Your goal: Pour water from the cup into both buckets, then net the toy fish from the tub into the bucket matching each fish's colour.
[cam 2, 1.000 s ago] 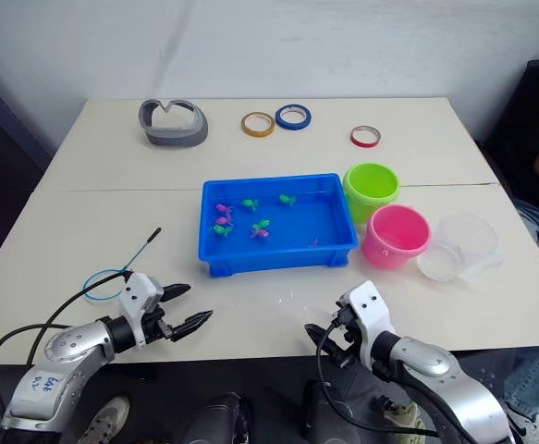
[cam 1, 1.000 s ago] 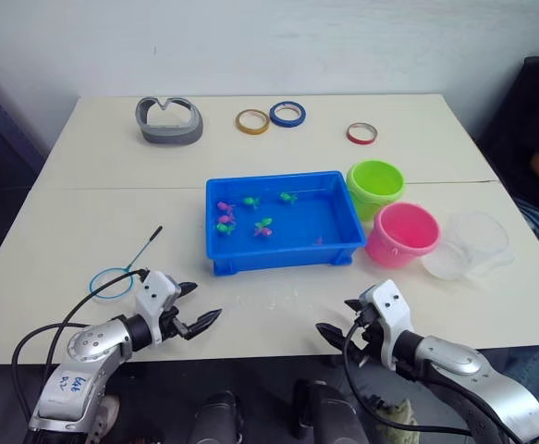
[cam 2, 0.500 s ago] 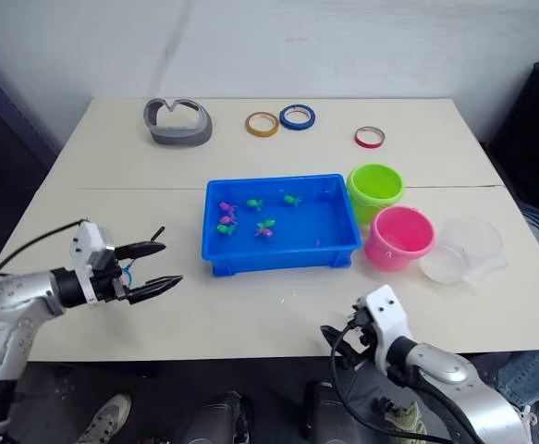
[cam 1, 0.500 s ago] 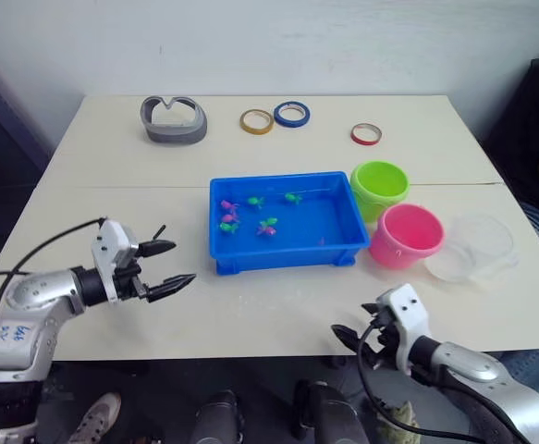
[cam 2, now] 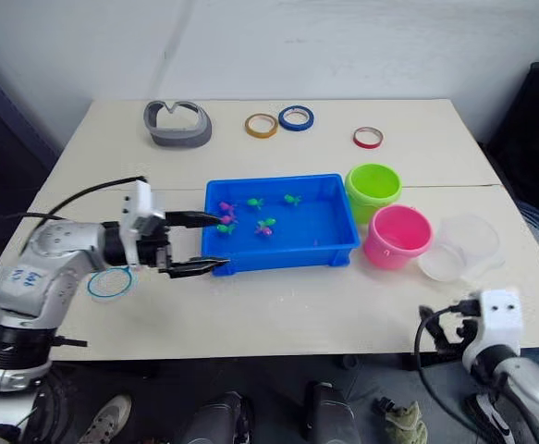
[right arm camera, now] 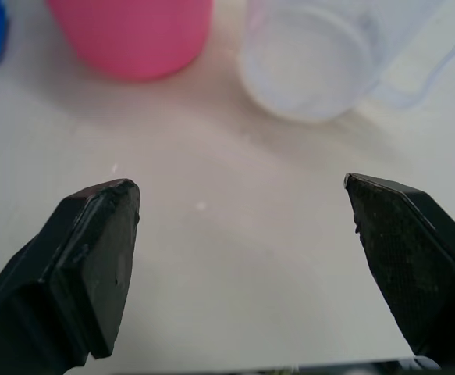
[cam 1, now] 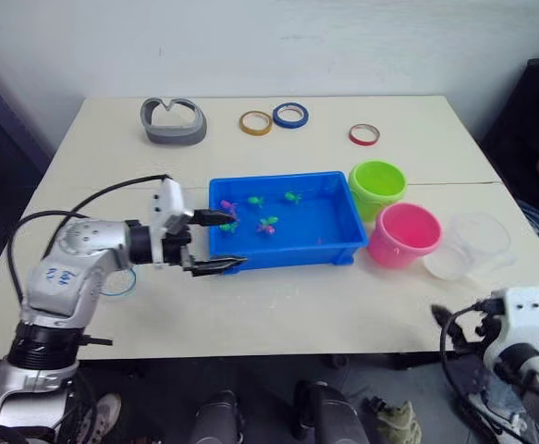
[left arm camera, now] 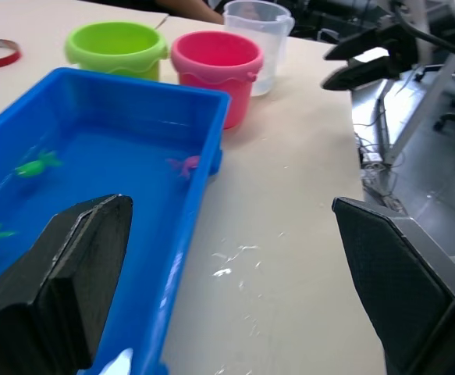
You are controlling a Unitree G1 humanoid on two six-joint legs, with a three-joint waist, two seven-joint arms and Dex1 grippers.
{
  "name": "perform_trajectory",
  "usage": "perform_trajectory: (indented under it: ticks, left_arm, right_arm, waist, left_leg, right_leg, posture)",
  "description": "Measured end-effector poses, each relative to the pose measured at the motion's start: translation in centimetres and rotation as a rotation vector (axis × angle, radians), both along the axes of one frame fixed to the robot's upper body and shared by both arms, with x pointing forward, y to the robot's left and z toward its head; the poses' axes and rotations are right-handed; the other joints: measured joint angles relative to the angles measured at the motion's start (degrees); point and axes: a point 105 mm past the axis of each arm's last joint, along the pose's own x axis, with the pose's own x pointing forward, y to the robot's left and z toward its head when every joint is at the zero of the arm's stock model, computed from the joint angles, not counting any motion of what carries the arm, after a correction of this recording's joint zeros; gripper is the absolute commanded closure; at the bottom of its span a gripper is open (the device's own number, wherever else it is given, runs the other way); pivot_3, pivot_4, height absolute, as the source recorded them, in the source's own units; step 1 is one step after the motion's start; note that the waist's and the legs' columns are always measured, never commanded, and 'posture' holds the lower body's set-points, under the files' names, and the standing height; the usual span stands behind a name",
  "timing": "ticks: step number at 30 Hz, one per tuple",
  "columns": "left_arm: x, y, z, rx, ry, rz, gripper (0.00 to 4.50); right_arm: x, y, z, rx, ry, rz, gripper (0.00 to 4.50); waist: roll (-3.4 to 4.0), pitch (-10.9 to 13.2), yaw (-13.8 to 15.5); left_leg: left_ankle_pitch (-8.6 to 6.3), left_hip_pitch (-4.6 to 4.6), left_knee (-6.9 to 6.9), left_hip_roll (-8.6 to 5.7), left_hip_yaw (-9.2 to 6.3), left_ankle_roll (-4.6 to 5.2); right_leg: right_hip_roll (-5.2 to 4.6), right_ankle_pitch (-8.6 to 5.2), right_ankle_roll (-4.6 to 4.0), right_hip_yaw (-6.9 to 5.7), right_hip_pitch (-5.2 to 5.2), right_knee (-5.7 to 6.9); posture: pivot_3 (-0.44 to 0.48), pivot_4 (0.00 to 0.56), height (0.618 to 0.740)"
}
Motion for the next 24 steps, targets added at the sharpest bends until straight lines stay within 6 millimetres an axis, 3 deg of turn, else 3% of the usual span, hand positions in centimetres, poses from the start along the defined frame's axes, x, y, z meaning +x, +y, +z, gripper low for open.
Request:
perform_trajectory:
  ticks: [8, 14, 24]
  left_arm:
    - [0.1, -1.9, 0.5, -0.014, -0.004, -0.053, 0.01]
    - [0.4, -2.1, 0.5, 0.000, -0.016, -0.052, 0.01]
    - [0.5, -3.5, 1.3, -0.016, -0.042, -0.093, 0.01]
  right_arm:
    - [1.8, -3.2, 0.1, -0.029, -0.052, -0.272, 0.05]
    - [2.2, -5.8, 1.3, -0.049, -0.118, -0.424, 0.05]
    - [3.5, -6.5, 1.9, 0.008, -0.181, -0.500, 0.05]
  waist:
    - [0.03, 0.01, 0.00]
    - [0.03, 0.01, -0.01]
    - [0.04, 0.01, -0.66]
  left_leg:
    - [0.24, -0.02, 0.00, -0.03, -0.03, -0.36]
    - [0.26, -0.03, -0.01, -0.03, -0.03, -0.35]
    - [0.32, -0.03, -0.01, 0.01, -0.05, -0.41]
  right_leg:
    - [0.03, -0.03, -0.06, -0.02, -0.03, 0.08]
    - [0.07, -0.03, -0.05, -0.02, -0.04, 0.10]
    - [0.30, -0.03, -0.05, 0.05, -0.04, 0.12]
  posture:
    - [0.000, 0.150, 0.713]
    - [0.000, 0.150, 0.713]
    - [0.000, 0.150, 0.713]
